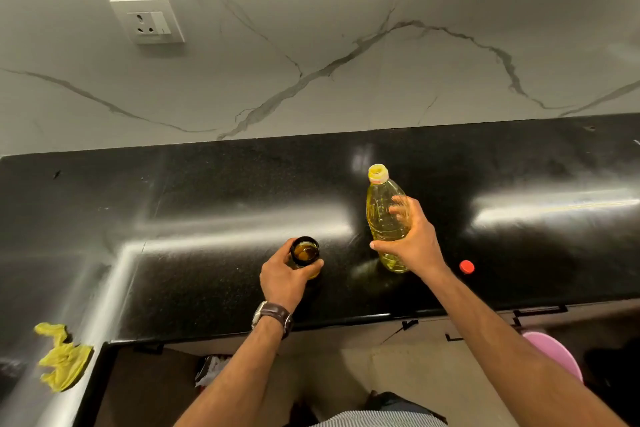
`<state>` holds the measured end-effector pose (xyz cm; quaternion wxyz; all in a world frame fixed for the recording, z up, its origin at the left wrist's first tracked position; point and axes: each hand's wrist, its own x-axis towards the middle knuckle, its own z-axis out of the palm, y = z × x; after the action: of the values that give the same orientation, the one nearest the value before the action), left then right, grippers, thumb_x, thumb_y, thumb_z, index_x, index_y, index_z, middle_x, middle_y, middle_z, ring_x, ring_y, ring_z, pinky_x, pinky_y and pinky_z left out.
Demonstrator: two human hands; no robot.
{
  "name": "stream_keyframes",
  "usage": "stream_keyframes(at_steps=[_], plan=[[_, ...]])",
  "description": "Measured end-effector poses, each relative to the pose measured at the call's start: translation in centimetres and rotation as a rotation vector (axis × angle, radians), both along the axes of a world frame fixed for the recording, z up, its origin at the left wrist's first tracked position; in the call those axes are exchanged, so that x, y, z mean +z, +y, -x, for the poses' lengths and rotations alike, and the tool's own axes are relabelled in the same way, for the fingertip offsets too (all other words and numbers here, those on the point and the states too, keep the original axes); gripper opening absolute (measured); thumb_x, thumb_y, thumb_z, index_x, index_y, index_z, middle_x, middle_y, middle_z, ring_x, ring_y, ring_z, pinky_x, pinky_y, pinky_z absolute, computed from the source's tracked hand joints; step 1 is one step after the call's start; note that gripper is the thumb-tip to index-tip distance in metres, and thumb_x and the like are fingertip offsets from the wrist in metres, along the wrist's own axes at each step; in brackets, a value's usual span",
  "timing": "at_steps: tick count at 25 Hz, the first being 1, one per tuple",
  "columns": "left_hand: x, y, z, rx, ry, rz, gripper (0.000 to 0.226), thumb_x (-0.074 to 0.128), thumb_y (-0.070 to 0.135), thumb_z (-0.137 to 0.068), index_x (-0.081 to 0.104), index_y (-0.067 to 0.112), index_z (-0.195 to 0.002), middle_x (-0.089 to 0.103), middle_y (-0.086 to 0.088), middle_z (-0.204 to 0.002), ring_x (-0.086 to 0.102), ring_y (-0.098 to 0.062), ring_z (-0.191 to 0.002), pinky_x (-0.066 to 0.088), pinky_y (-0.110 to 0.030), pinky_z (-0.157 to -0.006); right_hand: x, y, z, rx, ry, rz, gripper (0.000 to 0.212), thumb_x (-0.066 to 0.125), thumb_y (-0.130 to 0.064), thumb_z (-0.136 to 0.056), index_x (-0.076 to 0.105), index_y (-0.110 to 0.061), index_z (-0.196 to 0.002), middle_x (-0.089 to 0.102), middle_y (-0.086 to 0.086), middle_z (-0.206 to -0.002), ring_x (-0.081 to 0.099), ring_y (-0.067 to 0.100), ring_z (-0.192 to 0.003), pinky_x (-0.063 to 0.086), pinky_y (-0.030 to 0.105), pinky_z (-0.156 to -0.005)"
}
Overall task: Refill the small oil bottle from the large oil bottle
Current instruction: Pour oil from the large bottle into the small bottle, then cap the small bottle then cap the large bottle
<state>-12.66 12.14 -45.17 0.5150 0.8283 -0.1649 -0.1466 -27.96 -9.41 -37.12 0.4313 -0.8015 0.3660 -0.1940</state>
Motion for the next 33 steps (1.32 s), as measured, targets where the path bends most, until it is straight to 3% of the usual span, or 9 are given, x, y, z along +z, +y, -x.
stream_keyframes(at_steps=[4,10,14,17,20,23,25,28,33], plan=[[-0.3,0.0,-0.1,0.01,0.015,-0.011,0.068,0.099,0.036,-0.062,0.073,0.029,-0.124,0.076,0.016,-0.107,0.07,-0.004,-0.106,0.056,-0.036,-0.102,-1.4,-0.2,0.8,-0.045,-0.106,-0.173,0.099,0.103,-0.027,-0.053,0.046,-0.04,-0.133,0.06,-0.014,-0.13,0.057,0.009,-0.125,0.049,0.037,-0.108],[0.5,0.0,0.3,0.015,0.007,-0.032,0.068,0.099,0.034,-0.064,0.073,0.027,-0.126,0.076,0.013,-0.106,0.069,-0.004,-0.101,0.055,-0.031,-0.099,-3.6,0.1,2.2,-0.079,-0.147,-0.227,0.101,0.103,-0.038,-0.047,0.046,-0.049,-0.129,0.062,-0.014,-0.128,0.059,0.007,-0.123,0.051,0.041,-0.108],[0.8,0.0,0.3,0.013,0.019,-0.039,0.069,0.099,0.032,-0.064,0.072,0.027,-0.128,0.076,0.012,-0.108,0.068,-0.003,-0.102,0.053,-0.029,-0.099,-4.1,-0.2,2.6,-0.07,-0.114,-0.247,0.106,0.104,-0.038,-0.047,0.045,-0.038,-0.136,0.062,-0.013,-0.128,0.058,0.006,-0.123,0.05,0.044,-0.111],[0.8,0.0,0.3,0.016,0.02,-0.044,0.071,0.099,0.033,-0.063,0.072,0.027,-0.128,0.076,0.012,-0.108,0.069,-0.005,-0.104,0.054,-0.032,-0.1,-4.3,-0.1,3.3,-0.032,-0.057,-0.237,0.126,0.104,-0.038,-0.046,0.035,-0.032,-0.152,0.055,-0.011,-0.144,0.052,0.009,-0.135,0.043,0.038,-0.117],[0.8,-0.1,0.3,0.026,0.026,-0.045,0.072,0.099,0.032,-0.063,0.071,0.026,-0.129,0.076,0.01,-0.109,0.069,-0.007,-0.105,0.054,-0.033,-0.101,-4.2,-0.5,5.0,-0.03,0.066,-0.218,0.144,0.105,-0.029,-0.05,0.017,-0.028,-0.164,0.034,-0.004,-0.165,0.035,0.013,-0.15,0.032,0.038,-0.122],[0.7,-0.1,0.4,0.027,0.028,-0.04,0.071,0.099,0.031,-0.063,0.072,0.026,-0.129,0.076,0.01,-0.11,0.069,-0.008,-0.107,0.054,-0.034,-0.102,-4.3,-1.5,7.9,-0.082,0.312,0.09,0.106,0.095,-0.027,-0.07,0.036,-0.024,-0.159,0.04,0.002,-0.159,0.041,0.021,-0.145,0.039,0.041,-0.118],[0.6,-0.1,0.4,0.026,0.034,-0.035,0.07,0.099,0.031,-0.063,0.072,0.026,-0.128,0.076,0.01,-0.11,0.069,-0.008,-0.107,0.054,-0.034,-0.101,-4.7,-2.1,9.7,-0.111,0.478,0.299,0.073,0.085,-0.037,-0.082,0.055,-0.026,-0.148,0.052,0.003,-0.142,0.054,0.023,-0.129,0.053,0.039,-0.104],[0.7,-0.1,0.5,0.028,0.037,-0.024,0.07,0.099,0.029,-0.063,0.072,0.026,-0.128,0.076,0.01,-0.11,0.069,-0.008,-0.108,0.053,-0.033,-0.102,-5.8,-2.7,10.9,-0.127,0.557,0.281,0.056,0.077,-0.047,-0.088,0.063,-0.028,-0.139,0.058,0.001,-0.126,0.064,0.02,-0.108,0.06,0.036,-0.085],[1.2,-0.1,0.7,0.019,0.047,-0.002,0.068,0.098,0.024,-0.065,0.07,0.03,-0.126,0.073,0.012,-0.105,0.068,-0.008,-0.105,0.052,-0.03,-0.1,-7.0,-3.1,10.8,-0.116,0.583,0.219,0.042,0.075,-0.039,-0.092,0.069,-0.028,-0.131,0.06,0.0,-0.119,0.068,0.017,-0.095,0.06,0.033,-0.085]])
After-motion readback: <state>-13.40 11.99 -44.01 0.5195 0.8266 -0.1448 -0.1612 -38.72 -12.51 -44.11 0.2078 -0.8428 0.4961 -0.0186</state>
